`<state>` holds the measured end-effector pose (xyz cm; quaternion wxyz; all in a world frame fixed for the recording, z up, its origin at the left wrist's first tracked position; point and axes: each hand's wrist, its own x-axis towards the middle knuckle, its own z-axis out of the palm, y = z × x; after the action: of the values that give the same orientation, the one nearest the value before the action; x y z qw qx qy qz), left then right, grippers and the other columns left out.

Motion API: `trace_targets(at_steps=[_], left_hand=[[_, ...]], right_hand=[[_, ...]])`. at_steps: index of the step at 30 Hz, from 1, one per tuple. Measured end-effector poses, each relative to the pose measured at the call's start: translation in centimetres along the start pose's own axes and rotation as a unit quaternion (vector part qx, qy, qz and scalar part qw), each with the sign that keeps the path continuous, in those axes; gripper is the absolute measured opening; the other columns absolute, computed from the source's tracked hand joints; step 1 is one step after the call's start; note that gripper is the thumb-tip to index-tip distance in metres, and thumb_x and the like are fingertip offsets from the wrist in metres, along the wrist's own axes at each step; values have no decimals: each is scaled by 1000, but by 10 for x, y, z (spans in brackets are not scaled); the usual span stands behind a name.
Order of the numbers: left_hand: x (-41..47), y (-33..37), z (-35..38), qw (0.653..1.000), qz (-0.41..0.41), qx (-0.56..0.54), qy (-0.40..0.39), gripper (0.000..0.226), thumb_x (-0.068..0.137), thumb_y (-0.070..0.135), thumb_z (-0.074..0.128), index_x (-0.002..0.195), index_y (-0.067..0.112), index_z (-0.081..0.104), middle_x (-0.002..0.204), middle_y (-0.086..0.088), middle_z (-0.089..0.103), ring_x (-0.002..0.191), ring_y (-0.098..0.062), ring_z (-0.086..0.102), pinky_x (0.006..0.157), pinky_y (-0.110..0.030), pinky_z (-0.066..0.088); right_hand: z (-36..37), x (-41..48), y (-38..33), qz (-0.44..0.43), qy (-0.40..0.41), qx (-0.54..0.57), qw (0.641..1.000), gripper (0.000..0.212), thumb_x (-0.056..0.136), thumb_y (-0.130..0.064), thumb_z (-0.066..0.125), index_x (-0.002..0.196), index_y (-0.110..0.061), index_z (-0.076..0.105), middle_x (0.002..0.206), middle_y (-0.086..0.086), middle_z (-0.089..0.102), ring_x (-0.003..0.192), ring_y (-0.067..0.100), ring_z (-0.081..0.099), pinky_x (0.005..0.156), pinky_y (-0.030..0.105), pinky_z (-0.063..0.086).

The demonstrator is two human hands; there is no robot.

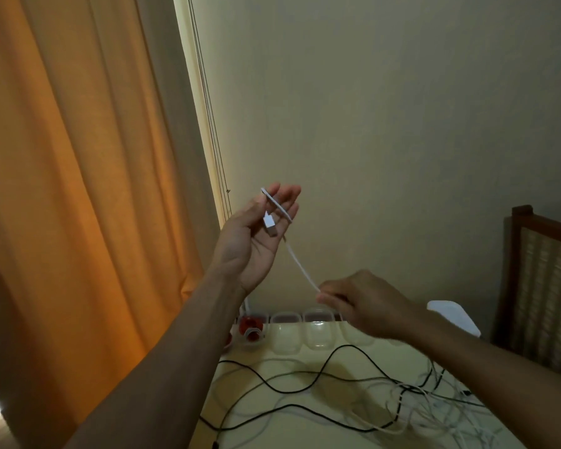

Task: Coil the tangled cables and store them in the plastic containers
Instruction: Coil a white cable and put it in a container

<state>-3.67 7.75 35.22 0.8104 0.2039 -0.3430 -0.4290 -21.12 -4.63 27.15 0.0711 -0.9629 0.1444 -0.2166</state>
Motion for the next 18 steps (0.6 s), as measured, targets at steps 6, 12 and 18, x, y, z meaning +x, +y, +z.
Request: trace_targets(at_steps=[6,12,18], left_hand=[[-11,-7,-27,928,26,372,11,32,108,8,39,130,3,63,123,-9,74,122,-17,66,116,-40,44],[-32,-27,-35,785,-51,603,-134,26,105,16,52,119,21,74,118,9,75,118,-4,64,101,-29,52],[-44,-35,-24,854,-100,471,-196,35,100,12,40,115,-2,69,107,-21,75,110,-39,69,105,-55,50]], right_hand=[[-35,-28,-25,-101,152,-57,982,34,103,-44,42,103,-25,71,80,-8,67,64,16,59,57,38,52],[-86,-11,-17,-138,262,-46,954,20,91,-38,71,92,-20,81,71,-7,58,57,11,49,52,34,47],[-99,21,-4,-116,309,60,942,17,79,-27,85,91,-15,82,81,-2,69,70,9,61,66,22,46]])
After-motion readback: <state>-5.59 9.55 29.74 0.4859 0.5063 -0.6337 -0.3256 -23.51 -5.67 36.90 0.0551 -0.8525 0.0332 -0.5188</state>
